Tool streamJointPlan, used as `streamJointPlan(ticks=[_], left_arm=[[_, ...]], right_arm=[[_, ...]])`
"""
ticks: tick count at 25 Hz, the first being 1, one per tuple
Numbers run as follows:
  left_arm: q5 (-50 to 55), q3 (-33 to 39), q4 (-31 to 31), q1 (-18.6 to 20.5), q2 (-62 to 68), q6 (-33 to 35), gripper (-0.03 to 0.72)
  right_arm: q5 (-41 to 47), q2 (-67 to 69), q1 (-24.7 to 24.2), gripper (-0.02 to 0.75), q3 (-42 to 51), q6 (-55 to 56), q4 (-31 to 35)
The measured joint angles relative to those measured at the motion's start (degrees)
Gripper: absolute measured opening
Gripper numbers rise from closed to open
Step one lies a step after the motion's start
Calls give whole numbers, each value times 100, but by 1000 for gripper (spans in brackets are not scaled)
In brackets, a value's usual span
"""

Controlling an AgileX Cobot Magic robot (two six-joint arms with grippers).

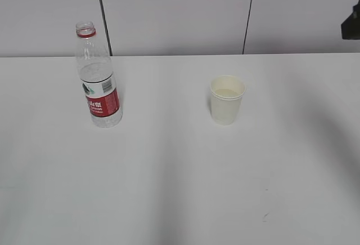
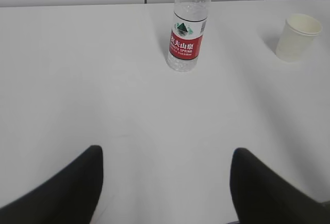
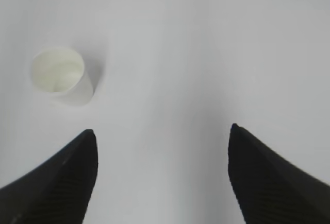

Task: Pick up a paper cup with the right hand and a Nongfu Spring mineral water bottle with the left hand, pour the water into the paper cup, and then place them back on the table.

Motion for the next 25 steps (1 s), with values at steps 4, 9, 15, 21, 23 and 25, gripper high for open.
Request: streamJointPlan(ticks=[4, 9, 15, 21, 23, 25], left_arm=[[0, 0, 0, 0, 0, 0, 465], [0, 0, 0, 0, 0, 0, 465], [0, 0, 0, 0, 0, 0, 465], [0, 0, -5, 0, 0, 0, 465], [0, 0, -5, 0, 0, 0, 465], [0, 0, -5, 0, 0, 0, 465]], right_arm=[[1132, -621, 0, 582, 10, -215, 523], [1951, -1436, 0, 582, 20, -321, 623], [2065, -2990, 0, 582, 585, -343, 375], [2169, -4727, 0, 582, 1267, -343, 200], [2366, -5260, 0, 582, 1419, -343, 191], [2489, -5742, 0, 582, 1583, -343, 179]])
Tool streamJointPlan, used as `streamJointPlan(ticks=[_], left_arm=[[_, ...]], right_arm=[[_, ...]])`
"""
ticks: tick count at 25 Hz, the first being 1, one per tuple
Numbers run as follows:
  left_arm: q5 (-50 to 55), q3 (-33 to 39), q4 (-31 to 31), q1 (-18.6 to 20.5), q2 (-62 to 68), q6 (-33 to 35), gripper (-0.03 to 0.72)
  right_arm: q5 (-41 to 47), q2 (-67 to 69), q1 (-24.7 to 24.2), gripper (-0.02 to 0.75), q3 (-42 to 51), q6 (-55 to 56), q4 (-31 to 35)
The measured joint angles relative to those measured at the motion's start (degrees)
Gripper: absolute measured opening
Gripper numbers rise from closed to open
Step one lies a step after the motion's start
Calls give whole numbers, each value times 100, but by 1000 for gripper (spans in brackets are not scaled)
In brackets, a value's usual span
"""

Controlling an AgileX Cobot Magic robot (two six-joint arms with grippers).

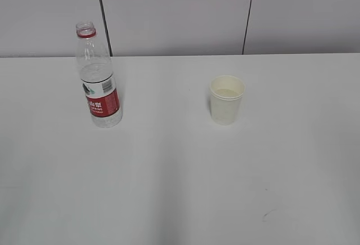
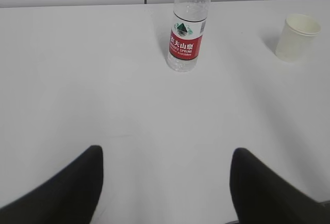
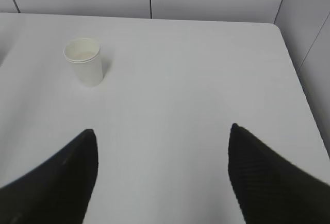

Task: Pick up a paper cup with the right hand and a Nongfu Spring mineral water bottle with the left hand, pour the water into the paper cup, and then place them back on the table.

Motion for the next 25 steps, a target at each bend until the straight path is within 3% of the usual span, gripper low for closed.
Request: streamJointPlan(ticks=[6, 12, 25], left_arm=[[0, 0, 0, 0, 0, 0, 465], [0, 0, -15, 0, 0, 0, 465], [0, 0, -14, 0, 0, 0, 465]], right_arm=[[81, -1302, 0, 582, 633, -13, -35], [516, -1347, 0, 582, 734, -16, -71], [375, -1347, 0, 582, 1668, -28, -109]])
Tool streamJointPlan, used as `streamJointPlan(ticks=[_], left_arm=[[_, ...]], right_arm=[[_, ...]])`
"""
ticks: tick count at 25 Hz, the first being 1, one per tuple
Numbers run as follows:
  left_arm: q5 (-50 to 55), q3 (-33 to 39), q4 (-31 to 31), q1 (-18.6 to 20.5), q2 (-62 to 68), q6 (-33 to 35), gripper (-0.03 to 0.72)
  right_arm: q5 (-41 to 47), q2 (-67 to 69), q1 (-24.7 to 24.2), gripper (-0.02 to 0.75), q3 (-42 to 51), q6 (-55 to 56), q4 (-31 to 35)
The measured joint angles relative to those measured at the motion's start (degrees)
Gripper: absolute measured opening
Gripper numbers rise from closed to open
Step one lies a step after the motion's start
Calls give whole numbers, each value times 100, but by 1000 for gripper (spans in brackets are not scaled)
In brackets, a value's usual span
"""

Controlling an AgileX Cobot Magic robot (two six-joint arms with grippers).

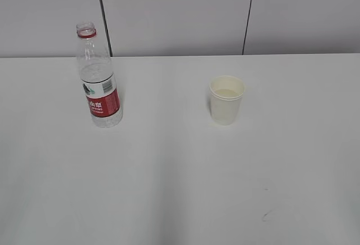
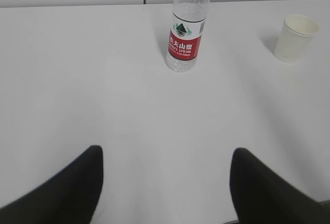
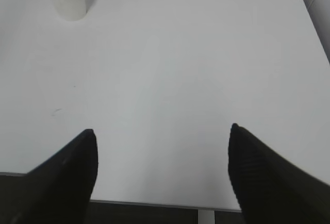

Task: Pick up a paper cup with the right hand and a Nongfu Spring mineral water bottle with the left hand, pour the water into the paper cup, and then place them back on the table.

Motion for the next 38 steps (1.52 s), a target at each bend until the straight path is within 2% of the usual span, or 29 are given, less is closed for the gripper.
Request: streamJointPlan(ticks=[9, 14, 38], left_arm=[[0, 0, 0, 0, 0, 0, 463], [0, 0, 0, 0, 0, 0, 464], [0, 0, 0, 0, 0, -2, 464]], right_arm=[[-553, 0, 0, 582, 403, -157, 157], [-658, 0, 0, 582, 464, -543, 638], [-686, 0, 0, 582, 478, -626, 688]])
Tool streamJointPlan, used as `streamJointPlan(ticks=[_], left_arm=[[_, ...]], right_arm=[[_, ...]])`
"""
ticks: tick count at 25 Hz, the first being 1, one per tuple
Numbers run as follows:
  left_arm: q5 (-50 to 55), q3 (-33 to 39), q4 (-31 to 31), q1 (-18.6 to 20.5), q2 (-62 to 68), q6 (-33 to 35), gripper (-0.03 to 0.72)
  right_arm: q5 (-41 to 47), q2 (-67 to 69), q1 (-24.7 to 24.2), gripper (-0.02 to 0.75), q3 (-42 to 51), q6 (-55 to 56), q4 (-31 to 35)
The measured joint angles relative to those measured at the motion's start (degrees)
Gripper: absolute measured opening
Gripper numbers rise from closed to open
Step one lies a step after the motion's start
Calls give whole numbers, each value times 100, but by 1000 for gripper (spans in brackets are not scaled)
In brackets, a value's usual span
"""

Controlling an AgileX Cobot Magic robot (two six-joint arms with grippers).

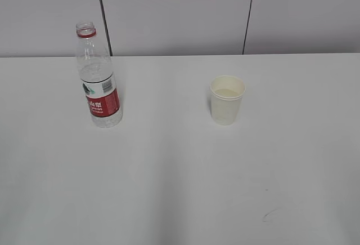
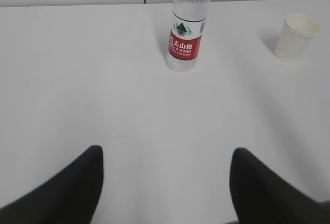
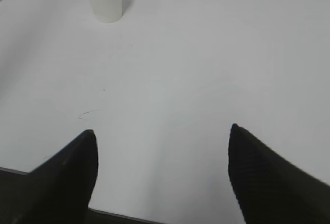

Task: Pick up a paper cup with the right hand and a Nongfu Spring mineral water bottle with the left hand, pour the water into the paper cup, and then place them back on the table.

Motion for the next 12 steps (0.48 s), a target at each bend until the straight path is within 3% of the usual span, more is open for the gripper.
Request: streamJointPlan(ticks=[12], left_arm=[[0, 0, 0, 0, 0, 0, 464]], right_arm=[[-14, 0, 0, 582, 0, 0, 0]])
